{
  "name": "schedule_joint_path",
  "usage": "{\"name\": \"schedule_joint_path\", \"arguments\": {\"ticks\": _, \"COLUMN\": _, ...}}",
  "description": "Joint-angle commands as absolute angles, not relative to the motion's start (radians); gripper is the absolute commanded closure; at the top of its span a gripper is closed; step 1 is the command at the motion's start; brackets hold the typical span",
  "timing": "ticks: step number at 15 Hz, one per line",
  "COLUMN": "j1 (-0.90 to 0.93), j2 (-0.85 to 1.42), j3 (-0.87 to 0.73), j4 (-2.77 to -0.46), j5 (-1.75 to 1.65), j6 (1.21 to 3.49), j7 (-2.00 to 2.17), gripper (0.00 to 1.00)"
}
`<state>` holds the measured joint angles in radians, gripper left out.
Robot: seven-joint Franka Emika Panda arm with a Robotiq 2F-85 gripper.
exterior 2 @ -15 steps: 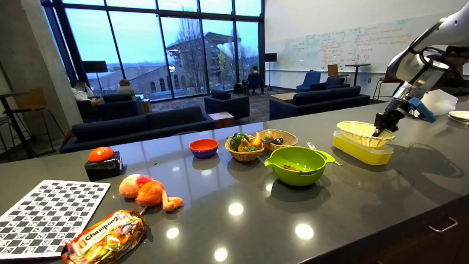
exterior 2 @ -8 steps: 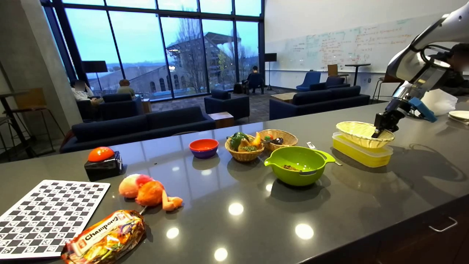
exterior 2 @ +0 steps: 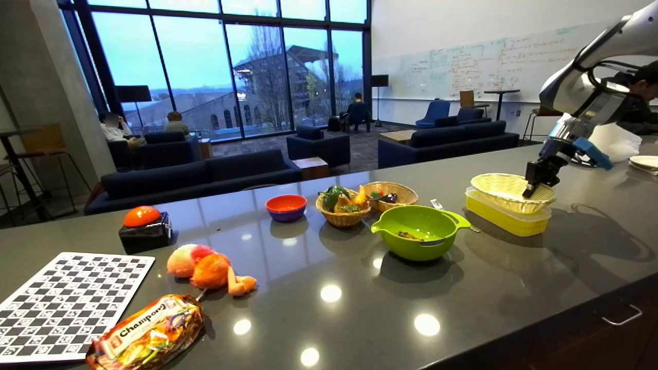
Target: Put the first right bowl in the second right bowl
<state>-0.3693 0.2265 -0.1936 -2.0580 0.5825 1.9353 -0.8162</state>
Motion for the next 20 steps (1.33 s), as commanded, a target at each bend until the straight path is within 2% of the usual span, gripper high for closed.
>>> {"name": "schedule_joint_path", "arguments": {"ticks": 1, "j1": -0.343, "j2": 0.132, "j3": -0.200, "j4": -2.157, "j5": 0.539, "j6": 1.989, "j7": -0.820, "gripper": 0.98}}
{"name": "schedule_joint_path", "arguments": {"ticks": 6, "j1": -0.323, "j2": 0.090, "j3": -0.201, "j4": -2.208, "j5": 0.520, "j6": 2.021, "j7": -0.816, "gripper": 0.98}}
{"name": "schedule_joint_path", "arguments": {"ticks": 7, "j1": -0.320, "j2": 0.087, "j3": -0.202, "j4": -2.212, "j5": 0.517, "j6": 2.025, "j7": -0.811, "gripper": 0.66}}
{"name": "schedule_joint_path", "arguments": {"ticks": 8, "j1": -0.317, "j2": 0.083, "j3": -0.202, "j4": -2.217, "j5": 0.515, "j6": 2.026, "j7": -0.812, "gripper": 0.66}}
{"name": "schedule_joint_path", "arguments": {"ticks": 11, "j1": -0.311, "j2": 0.077, "j3": -0.203, "j4": -2.222, "j5": 0.512, "j6": 2.026, "j7": -0.808, "gripper": 0.49}}
{"name": "schedule_joint_path", "arguments": {"ticks": 16, "j1": -0.307, "j2": 0.067, "j3": -0.205, "j4": -2.223, "j5": 0.510, "j6": 2.028, "j7": -0.806, "gripper": 0.13}}
{"name": "schedule_joint_path", "arguments": {"ticks": 18, "j1": -0.307, "j2": 0.056, "j3": -0.206, "j4": -2.229, "j5": 0.513, "j6": 2.039, "j7": -0.807, "gripper": 0.02}}
{"name": "schedule_joint_path", "arguments": {"ticks": 20, "j1": -0.308, "j2": 0.039, "j3": -0.210, "j4": -2.239, "j5": 0.511, "j6": 2.050, "j7": -0.807, "gripper": 0.00}}
